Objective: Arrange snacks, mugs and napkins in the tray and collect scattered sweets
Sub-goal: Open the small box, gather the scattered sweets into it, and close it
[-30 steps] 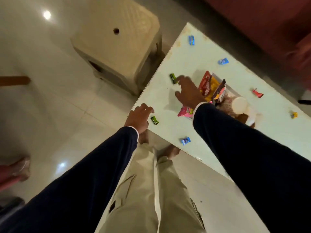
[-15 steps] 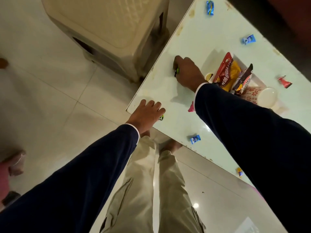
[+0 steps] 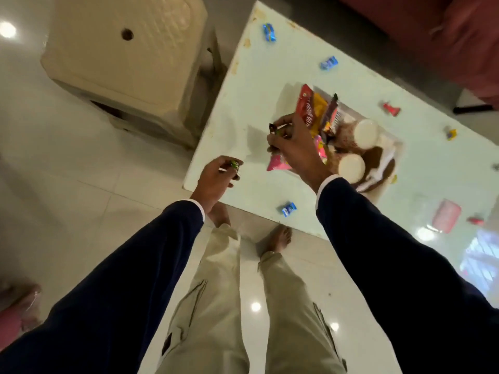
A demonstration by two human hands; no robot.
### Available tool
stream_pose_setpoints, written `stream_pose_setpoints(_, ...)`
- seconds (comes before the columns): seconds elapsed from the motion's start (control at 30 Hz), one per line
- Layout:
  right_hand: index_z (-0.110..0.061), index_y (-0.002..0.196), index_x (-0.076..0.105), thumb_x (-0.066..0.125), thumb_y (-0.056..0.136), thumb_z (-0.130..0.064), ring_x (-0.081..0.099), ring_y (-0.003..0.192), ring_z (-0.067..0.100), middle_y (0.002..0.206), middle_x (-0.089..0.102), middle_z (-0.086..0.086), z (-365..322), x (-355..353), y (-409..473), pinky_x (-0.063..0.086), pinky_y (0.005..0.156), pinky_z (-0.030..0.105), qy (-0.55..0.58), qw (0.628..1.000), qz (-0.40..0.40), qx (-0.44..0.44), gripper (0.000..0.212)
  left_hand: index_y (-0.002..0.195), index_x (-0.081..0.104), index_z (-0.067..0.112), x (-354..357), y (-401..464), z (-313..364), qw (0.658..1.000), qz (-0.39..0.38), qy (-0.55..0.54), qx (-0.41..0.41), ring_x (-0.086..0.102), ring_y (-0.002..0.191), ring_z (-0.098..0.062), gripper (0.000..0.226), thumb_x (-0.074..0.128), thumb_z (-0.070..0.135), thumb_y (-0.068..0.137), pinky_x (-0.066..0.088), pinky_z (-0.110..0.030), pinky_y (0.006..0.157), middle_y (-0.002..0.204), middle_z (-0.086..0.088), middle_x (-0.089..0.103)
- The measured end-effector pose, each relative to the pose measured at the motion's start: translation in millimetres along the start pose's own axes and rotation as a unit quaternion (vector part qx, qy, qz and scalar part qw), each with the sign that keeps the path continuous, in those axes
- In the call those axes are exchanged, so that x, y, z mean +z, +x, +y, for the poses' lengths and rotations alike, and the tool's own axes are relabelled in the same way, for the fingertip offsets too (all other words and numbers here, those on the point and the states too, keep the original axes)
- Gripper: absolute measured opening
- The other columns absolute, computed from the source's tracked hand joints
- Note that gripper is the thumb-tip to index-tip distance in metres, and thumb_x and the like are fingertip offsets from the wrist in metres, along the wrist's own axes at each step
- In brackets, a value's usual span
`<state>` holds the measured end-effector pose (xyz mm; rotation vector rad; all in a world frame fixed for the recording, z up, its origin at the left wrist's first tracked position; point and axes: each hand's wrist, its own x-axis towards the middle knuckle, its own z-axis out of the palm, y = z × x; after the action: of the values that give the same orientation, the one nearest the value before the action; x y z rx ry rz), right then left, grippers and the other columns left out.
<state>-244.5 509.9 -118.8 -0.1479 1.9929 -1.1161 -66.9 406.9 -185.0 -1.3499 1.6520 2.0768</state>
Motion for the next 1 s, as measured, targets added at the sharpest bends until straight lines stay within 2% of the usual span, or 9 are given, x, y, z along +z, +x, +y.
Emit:
stream_pose_setpoints(0.1, -0.005, 0.117, 0.055, 0.06, 0.094, 0.005, 0.069, 0.066, 0.011, 0.086, 0.068, 0.009, 12, -29, -34, 0.057, 0.063, 0.026, 0.088, 0.996, 0.013, 0.021, 0.025, 0.1, 0.071, 0.024, 22, -11, 15, 0.999, -0.017, -0.047, 0.016, 0.073, 0.079, -0.012, 0.021, 0.056, 0.008, 0.099, 0.055, -0.025, 0.065, 0.107, -0.001, 0.071)
stream_pose_setpoints(0.2, -0.002, 0.108, 0.062, 0.056, 0.099, -0.002, 0.067, 0.073, 0.017, 0.091, 0.071, 0.015, 29, -62, -64, 0.055, 0.069, 0.027, 0.122, 0.992, 0.004, 0.019, 0.01, 0.1, 0.069, 0.02, 48, -18, 28, 0.997, -0.037, -0.044, 0.05, 0.073, 0.077, -0.012, 0.008, 0.063, 0.016, 0.098, 0.055, -0.024, 0.062, 0.099, 0.0, 0.072)
stream_pose_setpoints(0.27, 0.001, 0.116, 0.065, 0.056, 0.101, -0.009, 0.068, 0.077, 0.02, 0.094, 0.074, 0.013, 40, -82, -81, 0.055, 0.071, 0.027, 0.144, 0.989, 0.009, 0.024, 0.02, 0.098, 0.067, 0.017, 66, -21, 36, 0.997, -0.045, -0.019, 0.064, 0.072, 0.074, -0.009, 0.003, 0.066, 0.015, 0.098, 0.055, -0.024, 0.061, 0.09, 0.002, 0.072)
stream_pose_setpoints(0.4, 0.0, 0.123, 0.065, 0.057, 0.101, -0.016, 0.07, 0.078, 0.017, 0.098, 0.076, 0.013, 61, -127, -107, 0.055, 0.071, 0.025, 0.184, 0.982, 0.035, 0.019, 0.028, 0.092, 0.067, 0.016, 114, -34, 54, 0.994, -0.065, 0.018, 0.082, 0.074, 0.07, -0.008, 0.007, 0.073, 0.012, 0.093, 0.054, -0.023, 0.058, 0.077, 0.003, 0.072)
stream_pose_setpoints(0.5, -0.001, 0.127, 0.061, 0.051, 0.104, -0.016, 0.071, 0.077, 0.016, 0.104, 0.075, 0.016, 81, -164, -122, 0.056, 0.071, 0.024, 0.215, 0.975, 0.055, 0.024, 0.029, 0.098, 0.065, 0.015, 158, -43, 65, 0.992, -0.07, 0.034, 0.097, 0.074, 0.067, -0.011, 0.017, 0.078, 0.011, 0.088, 0.053, -0.022, 0.056, 0.075, 0.004, 0.074)
stream_pose_setpoints(0.7, 0.001, 0.118, 0.049, 0.05, 0.105, -0.02, 0.073, 0.075, 0.024, 0.1, 0.077, 0.019, 157, -276, -156, 0.055, 0.066, 0.027, 0.247, 0.958, 0.14, 0.034, 0.025, 0.089, 0.063, 0.023, 302, -60, 65, 0.984, -0.108, 0.087, 0.113, 0.071, 0.06, -0.007, 0.017, 0.076, 0.011, 0.09, 0.045, -0.019, 0.048, 0.074, 0.006, 0.074)
stream_pose_setpoints(0.87, -0.009, 0.098, 0.066, 0.065, 0.095, -0.024, 0.071, 0.073, 0.016, 0.086, 0.076, 0.005, 245, -385, -178, 0.054, 0.066, 0.029, 0.16, 0.952, 0.239, 0.1, 0.016, 0.097, 0.066, 0.011, 446, -60, 46, 0.971, -0.144, 0.157, 0.106, 0.067, 0.06, -0.009, 0.01, 0.074, 0.014, 0.093, 0.044, -0.014, 0.047, 0.086, -0.012, 0.071)
stream_pose_setpoints(0.93, -0.007, 0.093, 0.071, 0.072, 0.089, -0.022, 0.068, 0.068, 0.014, 0.077, 0.071, 0.001, 276, -420, -182, 0.055, 0.065, 0.028, 0.123, 0.948, 0.266, 0.123, 0.015, 0.097, 0.065, 0.013, 497, -56, 36, 0.962, -0.162, 0.194, 0.105, 0.068, 0.062, -0.014, 0.008, 0.072, 0.013, 0.094, 0.044, -0.021, 0.048, 0.085, -0.01, 0.071)
stream_pose_setpoints(1.0, -0.005, 0.098, 0.071, 0.075, 0.087, -0.018, 0.067, 0.065, 0.015, 0.075, 0.071, 0.002, 302, -450, -181, 0.057, 0.065, 0.03, 0.111, 0.943, 0.279, 0.143, 0.018, 0.096, 0.065, 0.016, 547, -52, 25, 0.953, -0.173, 0.227, 0.1, 0.071, 0.064, -0.015, 0.007, 0.07, 0.012, 0.093, 0.046, -0.024, 0.051, 0.083, -0.005, 0.072)
